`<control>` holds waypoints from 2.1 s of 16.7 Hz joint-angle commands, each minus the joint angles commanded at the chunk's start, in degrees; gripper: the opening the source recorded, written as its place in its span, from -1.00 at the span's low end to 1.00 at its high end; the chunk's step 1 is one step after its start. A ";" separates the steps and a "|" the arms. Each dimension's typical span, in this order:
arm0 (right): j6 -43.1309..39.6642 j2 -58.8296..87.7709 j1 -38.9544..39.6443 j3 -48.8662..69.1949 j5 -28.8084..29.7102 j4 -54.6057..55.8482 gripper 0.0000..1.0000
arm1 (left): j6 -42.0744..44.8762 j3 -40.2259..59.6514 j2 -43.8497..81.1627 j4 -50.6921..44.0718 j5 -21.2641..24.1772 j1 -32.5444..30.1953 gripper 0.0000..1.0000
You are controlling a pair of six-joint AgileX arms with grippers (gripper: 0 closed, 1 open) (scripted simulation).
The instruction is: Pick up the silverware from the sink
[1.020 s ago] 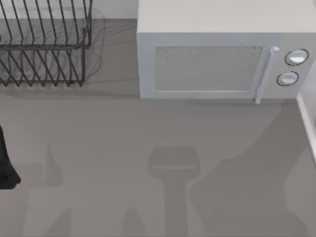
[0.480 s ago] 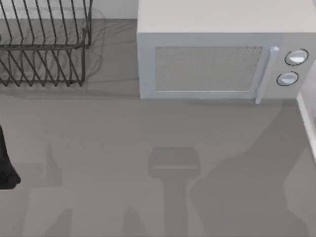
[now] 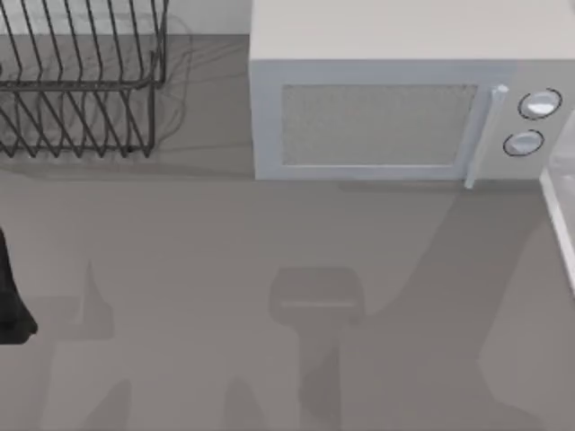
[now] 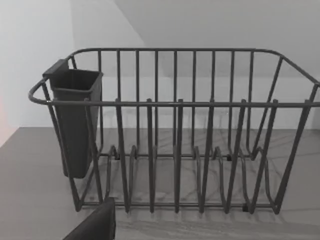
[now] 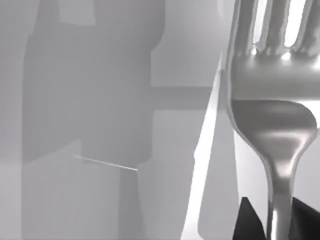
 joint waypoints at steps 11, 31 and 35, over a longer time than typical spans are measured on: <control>0.63 -4.36 -0.18 7.02 -0.13 -11.20 -1.00 | 0.00 0.00 0.00 0.00 0.00 0.00 1.00; 39.95 -41.04 40.81 -30.52 0.21 -12.67 -1.00 | 0.00 0.00 0.00 0.00 0.00 0.00 1.00; 40.13 -41.16 41.09 -30.27 0.28 -12.39 -1.00 | 0.00 0.00 0.00 0.00 0.00 0.00 1.00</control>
